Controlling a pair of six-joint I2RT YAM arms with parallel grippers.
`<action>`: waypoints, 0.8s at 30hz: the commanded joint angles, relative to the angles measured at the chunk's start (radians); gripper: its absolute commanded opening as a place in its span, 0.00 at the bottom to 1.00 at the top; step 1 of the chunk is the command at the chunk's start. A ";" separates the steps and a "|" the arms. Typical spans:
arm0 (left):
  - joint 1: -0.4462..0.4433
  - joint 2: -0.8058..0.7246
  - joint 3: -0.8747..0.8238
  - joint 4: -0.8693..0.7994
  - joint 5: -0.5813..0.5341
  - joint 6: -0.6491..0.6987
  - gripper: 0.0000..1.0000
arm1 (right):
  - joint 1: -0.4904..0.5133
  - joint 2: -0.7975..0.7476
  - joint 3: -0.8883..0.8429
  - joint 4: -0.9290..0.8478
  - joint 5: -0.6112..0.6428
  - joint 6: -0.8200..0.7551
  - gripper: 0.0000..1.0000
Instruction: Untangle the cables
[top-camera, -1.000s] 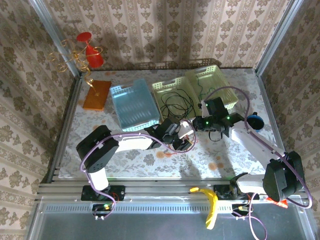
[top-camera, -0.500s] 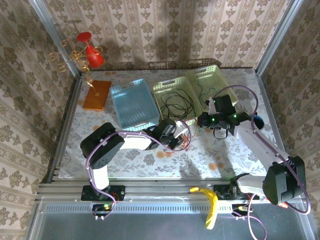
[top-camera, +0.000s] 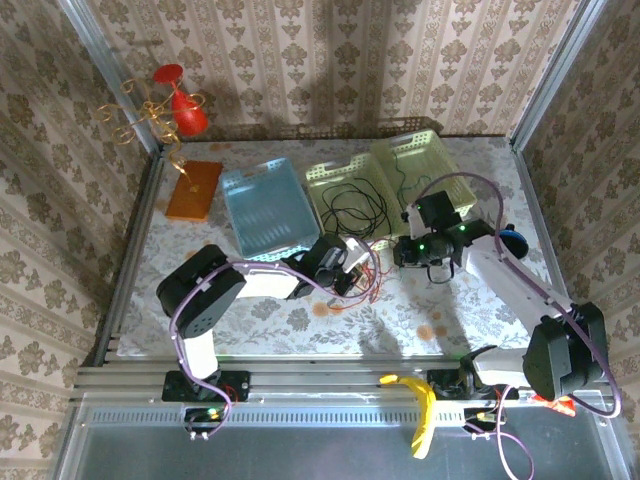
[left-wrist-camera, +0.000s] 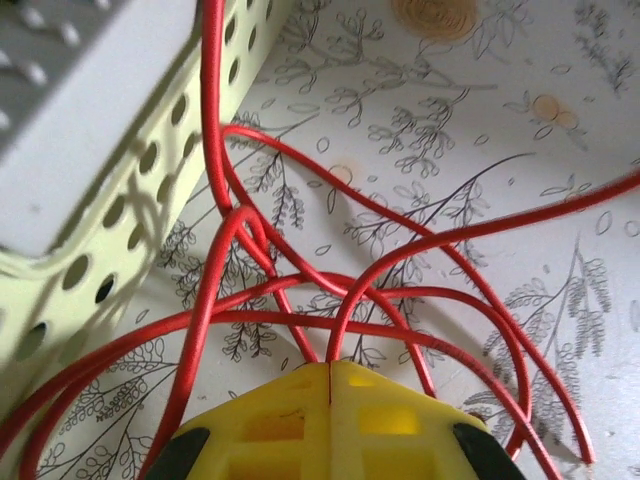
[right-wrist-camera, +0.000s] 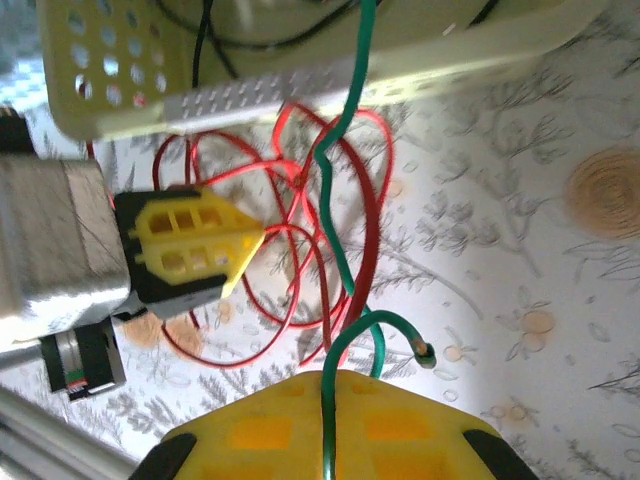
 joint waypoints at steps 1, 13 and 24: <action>0.005 -0.069 0.017 -0.005 0.035 -0.020 0.00 | 0.042 0.023 0.029 -0.061 -0.067 -0.055 0.12; 0.070 -0.157 0.017 0.046 0.081 -0.097 0.00 | 0.097 0.107 0.042 -0.145 -0.080 -0.098 0.12; 0.156 -0.192 -0.027 0.134 0.119 -0.176 0.00 | 0.096 0.089 0.026 -0.173 -0.069 -0.104 0.12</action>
